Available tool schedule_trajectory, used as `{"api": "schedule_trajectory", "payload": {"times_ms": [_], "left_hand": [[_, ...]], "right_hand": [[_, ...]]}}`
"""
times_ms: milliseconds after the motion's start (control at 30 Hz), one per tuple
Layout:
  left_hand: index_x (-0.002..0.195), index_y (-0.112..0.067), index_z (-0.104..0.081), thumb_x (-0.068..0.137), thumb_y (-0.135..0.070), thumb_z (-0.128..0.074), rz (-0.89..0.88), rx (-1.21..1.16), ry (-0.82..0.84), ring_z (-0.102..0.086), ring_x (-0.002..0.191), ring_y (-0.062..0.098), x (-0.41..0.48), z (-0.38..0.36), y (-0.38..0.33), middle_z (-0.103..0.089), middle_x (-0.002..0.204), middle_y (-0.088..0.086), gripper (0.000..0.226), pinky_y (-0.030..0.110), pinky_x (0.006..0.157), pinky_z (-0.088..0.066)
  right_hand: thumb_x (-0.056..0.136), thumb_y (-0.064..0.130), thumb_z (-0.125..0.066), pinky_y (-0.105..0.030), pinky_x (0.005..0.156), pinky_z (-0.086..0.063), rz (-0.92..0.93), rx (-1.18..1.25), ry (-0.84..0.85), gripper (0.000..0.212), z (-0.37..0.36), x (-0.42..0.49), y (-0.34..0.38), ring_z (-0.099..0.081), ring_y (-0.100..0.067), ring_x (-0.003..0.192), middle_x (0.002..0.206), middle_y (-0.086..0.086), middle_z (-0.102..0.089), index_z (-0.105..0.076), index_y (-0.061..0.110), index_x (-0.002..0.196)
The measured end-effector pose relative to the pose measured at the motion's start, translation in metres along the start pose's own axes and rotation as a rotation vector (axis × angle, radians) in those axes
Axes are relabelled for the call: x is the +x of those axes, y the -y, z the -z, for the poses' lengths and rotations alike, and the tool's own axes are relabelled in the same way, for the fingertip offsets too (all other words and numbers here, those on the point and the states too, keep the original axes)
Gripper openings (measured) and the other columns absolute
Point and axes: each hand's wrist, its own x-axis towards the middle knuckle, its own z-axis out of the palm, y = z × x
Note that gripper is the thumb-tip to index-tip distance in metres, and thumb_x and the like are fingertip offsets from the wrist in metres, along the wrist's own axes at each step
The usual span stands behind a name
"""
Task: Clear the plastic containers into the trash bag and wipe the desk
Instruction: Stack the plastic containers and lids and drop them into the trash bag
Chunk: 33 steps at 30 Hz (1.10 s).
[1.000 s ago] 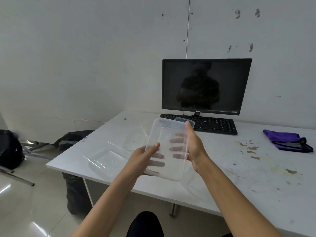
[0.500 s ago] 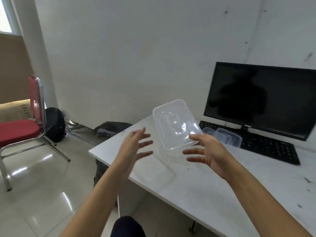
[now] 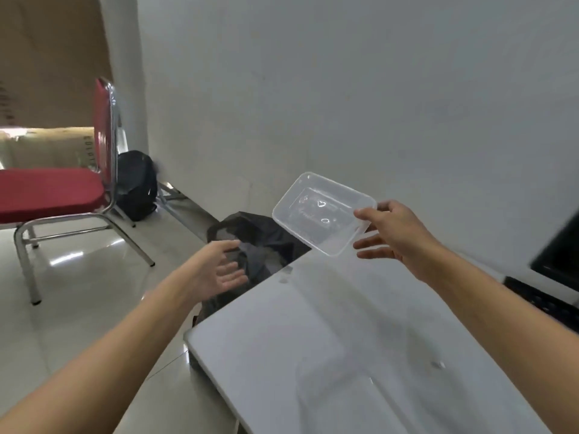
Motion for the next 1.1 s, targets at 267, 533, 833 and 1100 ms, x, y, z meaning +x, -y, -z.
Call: {"api": "schedule_trajectory", "payload": {"times_ms": [267, 533, 833, 1100], "left_hand": [[0.156, -0.013, 0.024, 0.072, -0.054, -0.083, 0.064, 0.539, -0.205, -0.026, 0.148, 0.046, 0.154, -0.032, 0.025, -0.010, 0.168, 0.018, 0.142, 0.065, 0.110, -0.035], [0.125, -0.013, -0.064, 0.094, -0.026, -0.065, -0.163, -0.008, -0.316, -0.067, 0.096, 0.030, 0.205, 0.009, 0.073, -0.071, 0.104, 0.007, 0.033, 0.046, 0.095, -0.055], [0.131, -0.007, -0.059, 0.099, -0.011, -0.059, -0.250, -0.266, -0.013, -0.072, 0.108, 0.029, 0.145, 0.002, 0.028, -0.074, 0.119, 0.014, 0.032, 0.042, 0.093, -0.057], [0.151, -0.006, -0.036, 0.100, -0.012, -0.058, -0.158, 0.024, 0.068, -0.049, 0.135, 0.040, 0.048, -0.006, -0.008, -0.037, 0.157, 0.018, 0.056, 0.051, 0.110, -0.044]], "right_hand": [[0.095, 0.047, -0.061, -0.037, 0.062, -0.065, 0.229, -0.400, -0.100, 0.035, -0.053, 0.120, -0.029, -0.073, -0.019, 0.057, 0.081, -0.005, -0.067, -0.045, 0.026, 0.118], [0.098, 0.047, -0.056, -0.043, 0.066, -0.065, 0.244, -0.783, 0.061, 0.027, -0.121, 0.197, -0.045, -0.073, -0.024, 0.060, 0.090, -0.007, -0.065, -0.047, 0.026, 0.111], [0.099, 0.017, -0.055, -0.034, 0.110, -0.039, 0.138, -0.899, 0.417, 0.056, -0.176, 0.194, -0.053, -0.046, -0.030, 0.139, 0.155, -0.010, -0.045, -0.040, 0.018, 0.153], [0.094, 0.019, -0.058, -0.035, 0.089, -0.055, 0.156, -0.629, 0.237, 0.030, -0.053, 0.091, -0.017, -0.068, -0.020, 0.104, 0.124, -0.003, -0.066, -0.066, 0.024, 0.122]]}}
